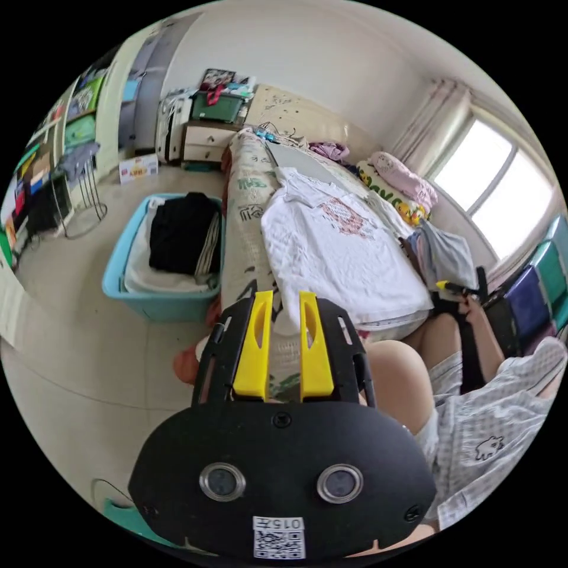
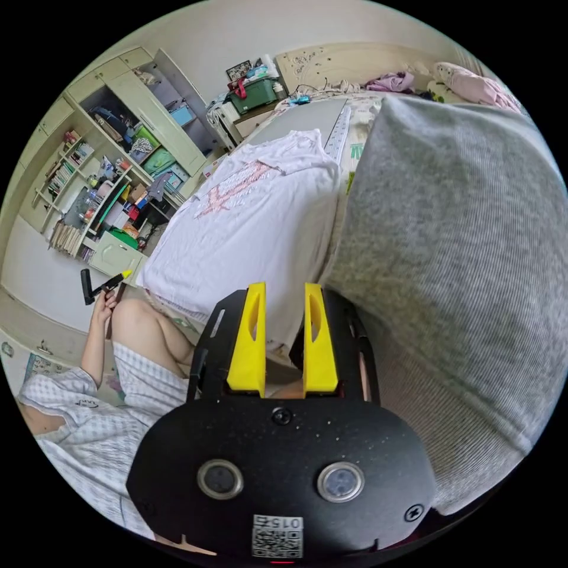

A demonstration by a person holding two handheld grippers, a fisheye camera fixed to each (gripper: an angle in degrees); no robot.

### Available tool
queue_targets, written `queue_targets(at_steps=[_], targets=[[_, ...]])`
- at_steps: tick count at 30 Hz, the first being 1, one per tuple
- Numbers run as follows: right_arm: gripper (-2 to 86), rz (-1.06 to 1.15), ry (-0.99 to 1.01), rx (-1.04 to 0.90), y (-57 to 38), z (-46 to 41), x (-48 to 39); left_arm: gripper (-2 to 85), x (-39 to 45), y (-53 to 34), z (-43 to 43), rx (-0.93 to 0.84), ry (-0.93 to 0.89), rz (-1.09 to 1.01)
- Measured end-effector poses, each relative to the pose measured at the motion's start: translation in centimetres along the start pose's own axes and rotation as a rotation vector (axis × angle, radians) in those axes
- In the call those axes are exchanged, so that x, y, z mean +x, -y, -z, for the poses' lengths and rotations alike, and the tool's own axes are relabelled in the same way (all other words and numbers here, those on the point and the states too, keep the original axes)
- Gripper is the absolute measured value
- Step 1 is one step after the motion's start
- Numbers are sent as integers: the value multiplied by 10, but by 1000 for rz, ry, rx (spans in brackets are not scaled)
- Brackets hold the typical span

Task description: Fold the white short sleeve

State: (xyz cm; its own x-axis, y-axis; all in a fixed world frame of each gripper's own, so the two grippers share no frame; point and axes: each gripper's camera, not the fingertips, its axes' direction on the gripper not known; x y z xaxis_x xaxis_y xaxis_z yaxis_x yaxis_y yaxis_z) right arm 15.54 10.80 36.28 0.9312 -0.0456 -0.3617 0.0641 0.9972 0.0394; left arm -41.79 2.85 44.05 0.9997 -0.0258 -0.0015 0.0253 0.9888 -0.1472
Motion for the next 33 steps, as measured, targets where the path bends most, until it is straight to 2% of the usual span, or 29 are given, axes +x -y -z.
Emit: queue_targets(at_steps=[4,6,9,11,14,17,19,24,29,33], targets=[[107,-4,-50,-41,-8,-5,-1,89,-21,-20,-1,52,-30,134],[105,-9,-72,-57,-6,-10,0,89,-23,-19,-12,33,-75,155],[108,10,-77,-187,1,-28,-5,84,-20,-15,-38,-42,-154,163],[110,42,-124,-282,6,-48,-13,65,-17,-14,-62,-142,-105,169],[105,42,-180,-326,14,-57,-20,13,-17,-15,-64,-130,-30,188],[74,46,-210,-345,19,-58,-22,-1,-22,-16,-61,-148,-53,208],[7,27,-218,-345,19,-54,-18,-5,-22,-17,-55,-136,-41,189],[-8,10,-254,-332,9,-54,-14,-6,-20,-14,-47,-133,-21,146],[-10,35,-519,-366,-3,-85,-34,-6,-17,-18,-65,-186,66,101],[-9,50,-618,-451,-8,-113,-43,-6,-15,-19,-64,-163,69,80]])
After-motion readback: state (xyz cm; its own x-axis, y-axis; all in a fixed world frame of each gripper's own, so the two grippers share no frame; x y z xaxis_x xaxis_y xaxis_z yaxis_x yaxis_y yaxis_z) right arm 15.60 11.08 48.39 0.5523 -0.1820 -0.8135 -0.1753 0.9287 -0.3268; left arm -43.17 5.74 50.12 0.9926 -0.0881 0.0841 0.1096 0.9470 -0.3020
